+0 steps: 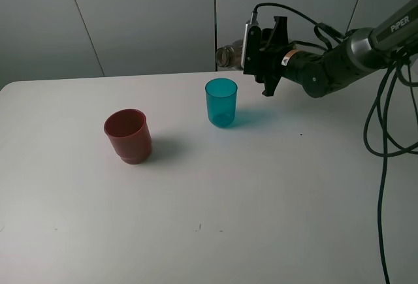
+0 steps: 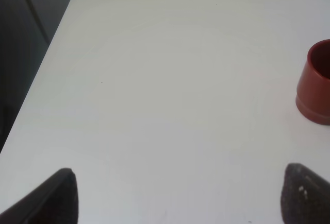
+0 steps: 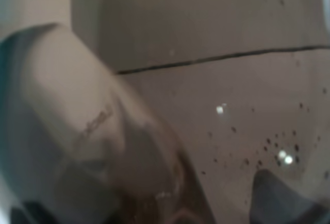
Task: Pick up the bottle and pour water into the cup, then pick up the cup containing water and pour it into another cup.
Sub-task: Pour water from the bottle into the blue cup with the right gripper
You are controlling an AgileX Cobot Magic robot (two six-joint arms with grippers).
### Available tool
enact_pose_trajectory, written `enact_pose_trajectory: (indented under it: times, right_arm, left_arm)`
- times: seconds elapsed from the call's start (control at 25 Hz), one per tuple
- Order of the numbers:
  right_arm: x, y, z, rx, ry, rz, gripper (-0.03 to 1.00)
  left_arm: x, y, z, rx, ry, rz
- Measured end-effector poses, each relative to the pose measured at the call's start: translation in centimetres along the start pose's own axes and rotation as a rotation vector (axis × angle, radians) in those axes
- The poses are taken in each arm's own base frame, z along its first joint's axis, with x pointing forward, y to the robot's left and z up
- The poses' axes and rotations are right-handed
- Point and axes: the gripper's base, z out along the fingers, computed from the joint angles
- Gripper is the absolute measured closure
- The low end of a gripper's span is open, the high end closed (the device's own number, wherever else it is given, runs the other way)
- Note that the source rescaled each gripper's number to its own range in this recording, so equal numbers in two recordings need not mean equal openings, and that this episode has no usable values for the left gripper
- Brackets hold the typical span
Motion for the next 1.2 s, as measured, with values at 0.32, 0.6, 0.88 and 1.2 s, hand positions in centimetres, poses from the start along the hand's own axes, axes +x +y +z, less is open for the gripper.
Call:
enact_pose_trajectory:
  times: [0.32, 0.6, 0.88, 1.2]
  right_arm:
    - [-0.05, 0.01, 0.0, -0.001, -0.005, -0.087, 0.93]
    - [0.05, 0.0, -0.01, -0.001, -0.003, -0.131, 0.93]
    - [0.81, -0.15, -0.06, 0.001, 0.013, -0.151, 0.93]
    - [0.84, -0.16, -0.07, 0.001, 0.014, -0.192, 0.93]
  left_arm:
    - [0.0, 0.0, 0.0, 0.0, 0.0, 0.0]
    - [0.0, 0.0, 0.0, 0.0, 0.0, 0.0]
    - [0.0, 0.0, 0.0, 0.0, 0.0, 0.0]
    - [0.0, 0.0, 0.0, 0.0, 0.0, 0.0]
